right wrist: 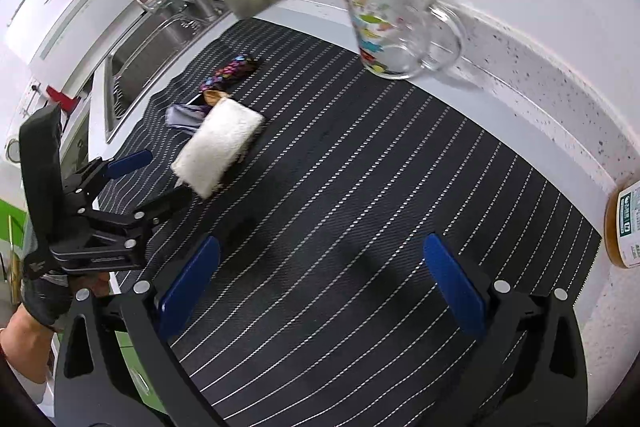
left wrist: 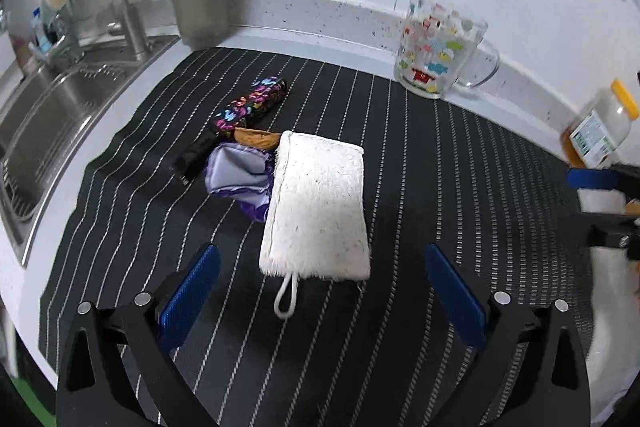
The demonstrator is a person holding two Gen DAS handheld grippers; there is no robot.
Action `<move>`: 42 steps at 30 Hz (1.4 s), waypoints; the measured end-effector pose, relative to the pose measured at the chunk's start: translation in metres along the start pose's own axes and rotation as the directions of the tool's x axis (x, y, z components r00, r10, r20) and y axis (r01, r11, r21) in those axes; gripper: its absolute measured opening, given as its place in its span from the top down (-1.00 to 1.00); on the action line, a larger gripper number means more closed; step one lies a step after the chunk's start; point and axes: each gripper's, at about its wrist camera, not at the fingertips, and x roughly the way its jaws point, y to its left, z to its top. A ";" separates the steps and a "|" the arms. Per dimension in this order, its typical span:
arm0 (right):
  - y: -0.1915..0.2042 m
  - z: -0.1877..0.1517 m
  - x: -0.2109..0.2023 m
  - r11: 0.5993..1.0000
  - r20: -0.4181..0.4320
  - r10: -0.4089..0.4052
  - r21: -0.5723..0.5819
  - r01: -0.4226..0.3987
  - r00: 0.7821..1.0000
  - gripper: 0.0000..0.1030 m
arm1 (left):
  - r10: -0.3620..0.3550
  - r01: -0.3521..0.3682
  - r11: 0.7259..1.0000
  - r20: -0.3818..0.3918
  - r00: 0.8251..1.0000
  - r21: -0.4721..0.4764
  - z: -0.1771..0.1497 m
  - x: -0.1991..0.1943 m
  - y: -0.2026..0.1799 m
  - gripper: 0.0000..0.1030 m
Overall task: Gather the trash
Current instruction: 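Grasp the white loofah sponge with the left gripper and lift it, then grasp the purple wrapper with the right gripper while the left gripper holds the sponge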
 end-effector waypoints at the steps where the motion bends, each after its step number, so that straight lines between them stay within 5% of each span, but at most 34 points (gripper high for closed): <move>1: -0.002 0.001 0.002 1.000 -0.002 0.001 0.003 -0.001 1.000 -0.94 | 0.012 -0.012 1.000 0.003 1.000 0.018 0.000 0.004 -0.003 -0.89; 4: -0.006 0.002 0.006 1.000 -0.008 0.002 0.009 -0.002 1.000 -0.94 | 0.040 -0.040 0.998 0.007 0.999 0.048 -0.002 0.014 -0.006 -0.88; 8: -0.006 0.002 0.010 1.000 -0.015 0.006 0.007 -0.006 1.000 -0.94 | 0.080 -0.079 0.995 -0.007 0.997 0.060 -0.004 0.023 -0.006 -0.41; 12: -0.002 0.004 0.015 1.000 -0.024 0.010 -0.002 -0.010 1.000 -0.94 | 0.087 -0.086 0.994 -0.011 0.996 0.064 -0.004 0.026 -0.006 -0.22; 29: 0.057 0.019 0.021 0.994 -0.010 0.054 -0.099 -0.055 0.998 -0.94 | -0.040 0.042 0.996 0.030 0.999 -0.084 -0.014 -0.060 0.022 -0.22; 42: 0.141 0.058 0.062 0.957 -0.019 0.089 -0.274 -0.090 0.996 -0.94 | 0.037 -0.024 0.978 0.058 0.998 -0.209 -0.034 -0.113 0.096 -0.22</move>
